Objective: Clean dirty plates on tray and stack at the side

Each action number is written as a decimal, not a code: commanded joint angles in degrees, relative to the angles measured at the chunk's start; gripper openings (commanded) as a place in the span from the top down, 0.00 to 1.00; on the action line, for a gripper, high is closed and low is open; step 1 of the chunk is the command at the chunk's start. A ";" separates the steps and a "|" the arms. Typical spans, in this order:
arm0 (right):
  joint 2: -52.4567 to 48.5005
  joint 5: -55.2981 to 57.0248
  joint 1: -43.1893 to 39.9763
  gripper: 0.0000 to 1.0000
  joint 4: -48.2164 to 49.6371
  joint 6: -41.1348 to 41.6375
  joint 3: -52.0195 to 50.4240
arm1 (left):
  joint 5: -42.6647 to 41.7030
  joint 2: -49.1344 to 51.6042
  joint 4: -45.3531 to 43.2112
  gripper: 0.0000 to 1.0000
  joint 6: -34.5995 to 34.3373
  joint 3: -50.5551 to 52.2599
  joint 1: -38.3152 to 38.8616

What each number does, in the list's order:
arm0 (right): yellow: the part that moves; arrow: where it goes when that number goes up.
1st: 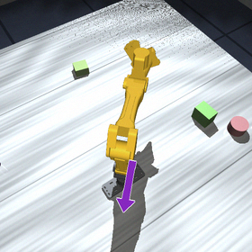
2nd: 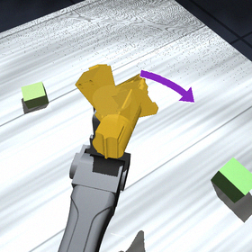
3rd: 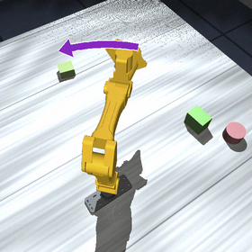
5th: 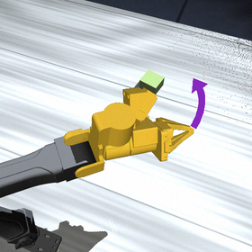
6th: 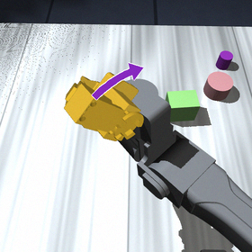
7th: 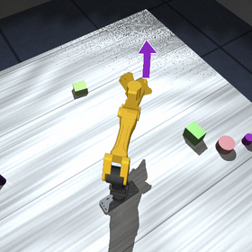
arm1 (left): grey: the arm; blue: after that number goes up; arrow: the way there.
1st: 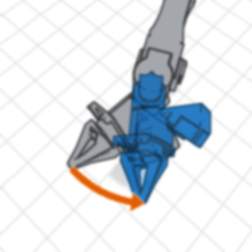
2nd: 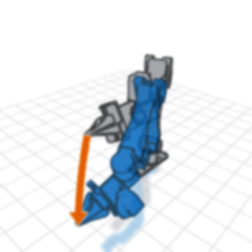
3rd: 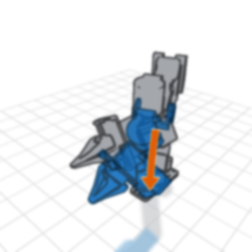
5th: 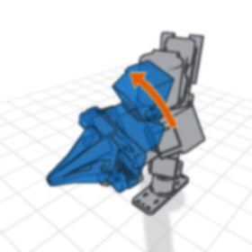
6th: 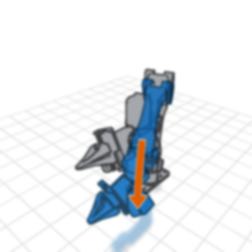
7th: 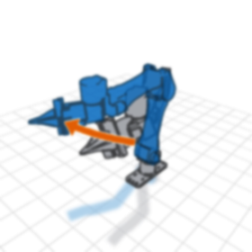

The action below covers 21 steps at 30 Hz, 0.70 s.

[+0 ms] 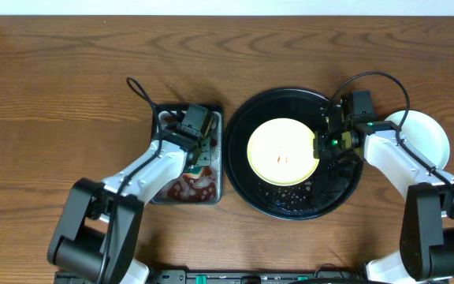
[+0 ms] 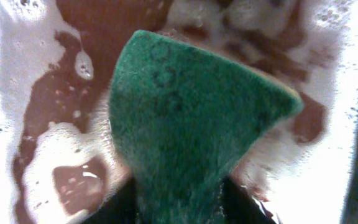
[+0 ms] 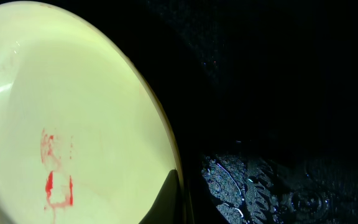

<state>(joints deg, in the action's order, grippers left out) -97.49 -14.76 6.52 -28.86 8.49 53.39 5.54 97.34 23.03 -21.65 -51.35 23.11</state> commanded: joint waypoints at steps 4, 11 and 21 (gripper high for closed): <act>-0.35 -0.02 0.33 0.99 0.52 -1.33 -0.37 | 1.46 0.50 -0.26 0.93 -0.04 0.11 0.04; -0.35 1.31 0.33 0.99 0.76 -1.46 -0.39 | 2.62 -5.77 0.28 0.92 -0.07 0.07 0.04; -0.35 1.29 0.33 0.99 0.83 -1.53 -0.66 | 0.17 -7.08 1.75 0.42 -0.09 0.28 0.04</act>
<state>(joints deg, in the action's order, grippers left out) -97.49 -14.06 6.52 -28.21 7.84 53.15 6.20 89.84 24.49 -21.87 -51.35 23.14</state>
